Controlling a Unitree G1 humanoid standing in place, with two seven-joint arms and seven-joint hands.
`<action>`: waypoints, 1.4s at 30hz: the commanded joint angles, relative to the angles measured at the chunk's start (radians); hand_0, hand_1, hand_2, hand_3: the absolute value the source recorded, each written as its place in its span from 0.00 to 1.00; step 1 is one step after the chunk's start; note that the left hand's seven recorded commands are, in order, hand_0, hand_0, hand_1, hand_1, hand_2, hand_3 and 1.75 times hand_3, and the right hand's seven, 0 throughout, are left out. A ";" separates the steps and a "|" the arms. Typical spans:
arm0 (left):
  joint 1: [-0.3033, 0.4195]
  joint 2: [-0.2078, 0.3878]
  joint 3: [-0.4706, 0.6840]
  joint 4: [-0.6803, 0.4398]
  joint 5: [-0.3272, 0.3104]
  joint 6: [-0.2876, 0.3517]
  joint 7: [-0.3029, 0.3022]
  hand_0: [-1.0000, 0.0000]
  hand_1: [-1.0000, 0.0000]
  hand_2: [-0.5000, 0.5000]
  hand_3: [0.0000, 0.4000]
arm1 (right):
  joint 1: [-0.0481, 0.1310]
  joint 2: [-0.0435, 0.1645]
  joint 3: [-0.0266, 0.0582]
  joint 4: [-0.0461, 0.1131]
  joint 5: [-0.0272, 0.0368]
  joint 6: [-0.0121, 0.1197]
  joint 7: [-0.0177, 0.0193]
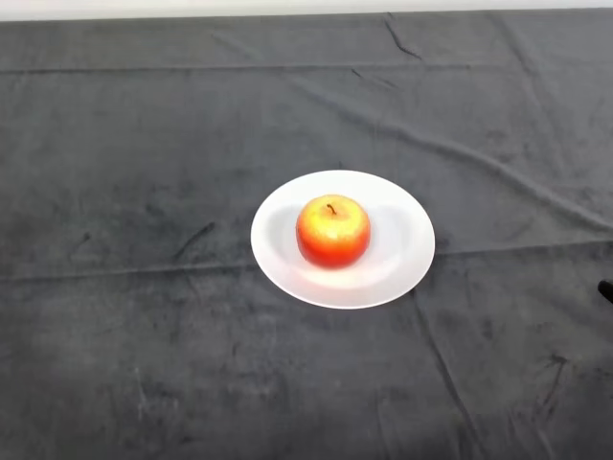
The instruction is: Move the apple to the plate
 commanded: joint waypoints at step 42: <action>0.119 0.207 0.276 0.038 -0.103 -0.032 0.063 1.00 1.00 0.50 0.00 | 0.043 0.037 -0.0106 0.085 0.0151 0.060 0.0034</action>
